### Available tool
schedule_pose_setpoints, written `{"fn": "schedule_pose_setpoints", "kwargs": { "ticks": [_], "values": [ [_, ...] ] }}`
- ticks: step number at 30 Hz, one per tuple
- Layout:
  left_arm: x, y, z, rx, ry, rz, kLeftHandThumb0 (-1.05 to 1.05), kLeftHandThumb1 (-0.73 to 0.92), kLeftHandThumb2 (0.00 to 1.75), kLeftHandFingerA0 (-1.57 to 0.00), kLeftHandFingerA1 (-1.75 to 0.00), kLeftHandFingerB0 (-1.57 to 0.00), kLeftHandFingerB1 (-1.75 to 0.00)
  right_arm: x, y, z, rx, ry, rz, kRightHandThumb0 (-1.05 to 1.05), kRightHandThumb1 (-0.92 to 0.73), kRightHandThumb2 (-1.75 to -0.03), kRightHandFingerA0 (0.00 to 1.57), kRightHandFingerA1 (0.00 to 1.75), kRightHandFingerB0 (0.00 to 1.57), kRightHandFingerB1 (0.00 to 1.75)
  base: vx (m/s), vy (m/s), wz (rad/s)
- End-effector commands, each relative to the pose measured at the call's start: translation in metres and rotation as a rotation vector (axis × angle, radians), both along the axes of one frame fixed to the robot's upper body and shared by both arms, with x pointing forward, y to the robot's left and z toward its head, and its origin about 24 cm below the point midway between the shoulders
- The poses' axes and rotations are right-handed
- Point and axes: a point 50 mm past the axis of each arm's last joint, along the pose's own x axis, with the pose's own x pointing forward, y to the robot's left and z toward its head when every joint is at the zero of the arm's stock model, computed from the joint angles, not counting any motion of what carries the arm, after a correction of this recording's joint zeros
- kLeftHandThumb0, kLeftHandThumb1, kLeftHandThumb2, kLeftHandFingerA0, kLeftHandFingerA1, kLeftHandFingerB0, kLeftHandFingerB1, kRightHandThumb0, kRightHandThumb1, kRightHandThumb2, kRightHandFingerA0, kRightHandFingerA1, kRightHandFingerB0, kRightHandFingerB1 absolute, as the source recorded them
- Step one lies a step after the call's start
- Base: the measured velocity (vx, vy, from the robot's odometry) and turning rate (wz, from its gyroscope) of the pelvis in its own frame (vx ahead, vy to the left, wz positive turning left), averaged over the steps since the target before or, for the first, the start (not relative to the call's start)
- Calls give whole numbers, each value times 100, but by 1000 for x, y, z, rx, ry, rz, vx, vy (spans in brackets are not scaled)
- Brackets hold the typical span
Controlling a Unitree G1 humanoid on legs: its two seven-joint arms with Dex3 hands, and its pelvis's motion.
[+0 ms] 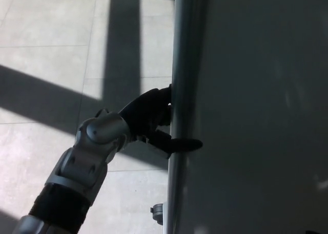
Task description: A white board is being place on the right hand side and parallel to the robot and the robot uses its left hand to grab on the leftside of the whiteboard and drag the whiteboard from the right hand side to the left hand side
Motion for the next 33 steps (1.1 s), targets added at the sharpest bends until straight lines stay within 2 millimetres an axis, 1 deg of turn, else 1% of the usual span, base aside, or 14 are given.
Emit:
{"fn": "schedule_pose_setpoints", "kwargs": {
  "ticks": [1,2,6,7,8,9,10,11,14,17,20,25,30,33],
  "values": [
    [0,-8,0,39,1,7,-54,43,67,-23,-43,-9,-33,-2,-2,0,-9,0,6,-41,-69,-61,95,64,43,35,0,0,0],
    [-2,-21,-1,41,-8,-6,-54,43,67,-28,-45,-12,-34,0,-1,1,-6,-2,7,-42,-68,-61,96,64,43,35,0,0,0],
    [-1,-22,1,30,-19,1,-54,43,67,-28,-45,-12,-34,5,-1,2,-8,-9,10,-42,-68,-61,96,64,43,35,0,0,0],
    [-7,-29,-8,-52,-17,49,-35,57,58,-91,-51,-44,-35,2,1,1,-3,-4,18,-45,-68,-60,97,65,43,35,0,0,0],
    [-8,-32,-14,-93,-16,89,-36,55,85,-89,-67,-57,-56,1,1,0,-4,-3,29,-44,-70,-61,97,65,42,35,0,0,0],
    [-8,-33,-15,-98,-18,99,-26,66,61,-98,-54,-72,-45,1,1,1,-4,-4,32,-43,-70,-61,96,66,42,35,0,0,0],
    [-7,-32,-15,-102,-21,104,-26,66,61,-98,-54,-72,-45,2,1,1,-2,-4,31,-43,-70,-61,96,66,42,35,0,0,0],
    [-6,-31,-15,-98,-28,105,-16,73,62,-100,-62,-88,-54,5,1,2,-4,-6,28,-44,-69,-60,96,65,45,35,0,0,0],
    [-3,-25,-15,-89,-32,121,-18,72,62,-100,-66,-88,-55,8,0,3,4,-10,23,-44,-69,-60,96,67,47,36,0,0,0],
    [-7,-19,-23,-97,-9,159,-23,69,61,-97,-72,-85,-57,2,0,0,6,7,23,-46,-67,-61,95,65,50,37,0,0,0],
    [-7,-13,-26,-165,44,203,-12,70,61,-93,-90,-89,-63,2,1,-1,13,14,34,-44,-69,-61,96,67,50,39,0,0,0],
    [-9,-9,-30,-174,65,227,-12,69,60,-90,-98,-84,-62,1,4,-2,-10,29,51,-48,-67,-62,94,65,52,40,0,0,0],
    [-8,-5,-30,-165,50,245,-16,67,60,-90,-88,-84,-62,5,3,-1,-18,30,50,-46,-69,-60,97,68,55,41,0,0,0],
    [-15,0,-36,-107,22,238,-19,67,60,-90,-86,-83,-59,-2,6,-5,-19,50,60,-46,-69,-61,97,67,56,41,0,0,0]
  ]
}}
